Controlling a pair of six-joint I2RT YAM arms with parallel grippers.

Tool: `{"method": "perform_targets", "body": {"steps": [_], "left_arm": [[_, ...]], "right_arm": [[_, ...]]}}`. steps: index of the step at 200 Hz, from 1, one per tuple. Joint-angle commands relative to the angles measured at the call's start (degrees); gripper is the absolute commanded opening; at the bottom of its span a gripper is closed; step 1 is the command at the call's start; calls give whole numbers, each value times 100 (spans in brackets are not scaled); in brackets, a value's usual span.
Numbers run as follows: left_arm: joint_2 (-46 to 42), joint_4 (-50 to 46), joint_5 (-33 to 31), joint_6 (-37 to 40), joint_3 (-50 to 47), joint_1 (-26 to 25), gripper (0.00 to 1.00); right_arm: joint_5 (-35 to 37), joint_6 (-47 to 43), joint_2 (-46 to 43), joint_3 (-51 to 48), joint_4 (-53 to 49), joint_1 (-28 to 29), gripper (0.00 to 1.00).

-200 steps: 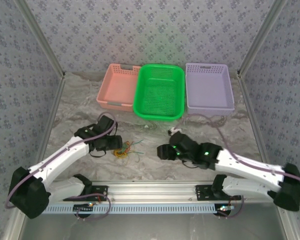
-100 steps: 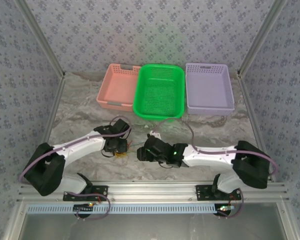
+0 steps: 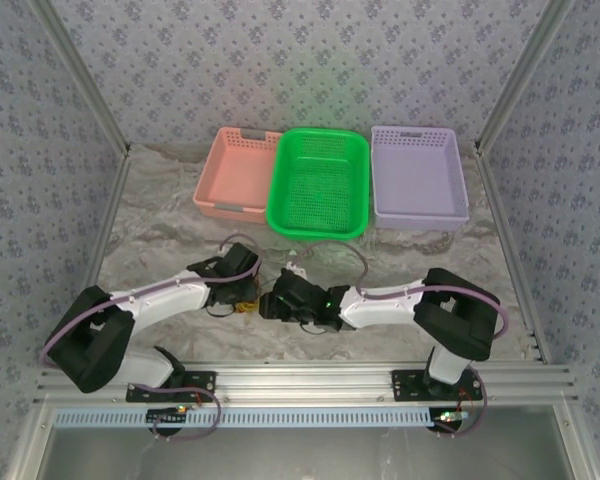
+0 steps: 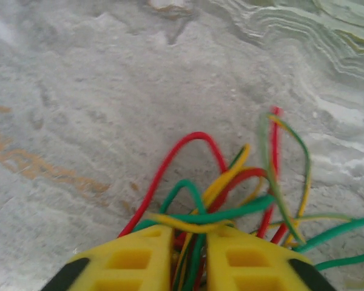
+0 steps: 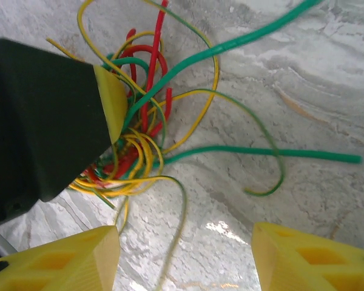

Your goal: Untangle the cables

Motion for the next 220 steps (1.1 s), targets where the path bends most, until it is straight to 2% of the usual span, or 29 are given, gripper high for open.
{"method": "perform_targets", "body": {"steps": [1, 9, 81, 110, 131, 155, 174, 189, 220], "left_arm": [[-29, 198, 326, -261, -301, -25, 6], [-62, 343, 415, -291, -345, -22, 0], [-1140, 1228, 679, -647, -906, -240, 0], [-1497, 1417, 726, -756, -1058, -238, 0], [-1619, 1532, 740, -788, -1083, -239, 0], [-1639, 1659, 729, -812, -1098, -245, 0], [-1596, 1761, 700, -816, -1120, -268, 0], [-1599, 1896, 660, -842, -1150, -328, 0], [-1688, 2116, 446, -856, -1151, -570, 0]], "right_arm": [[-14, 436, -52, -215, 416, -112, 62], [-18, 510, -100, -292, 480, -140, 63], [254, 1412, -807, -784, 1069, -440, 90], [-70, 2093, -623, -676, 1210, -719, 93], [-223, 2728, -360, -678, 1408, -709, 94], [75, 3182, -343, -855, 1670, -496, 95], [530, 3123, -607, -783, 1203, -309, 98], [606, 3145, -673, -660, 815, -303, 98], [604, 3463, -509, -687, 1072, -386, 98]]}}
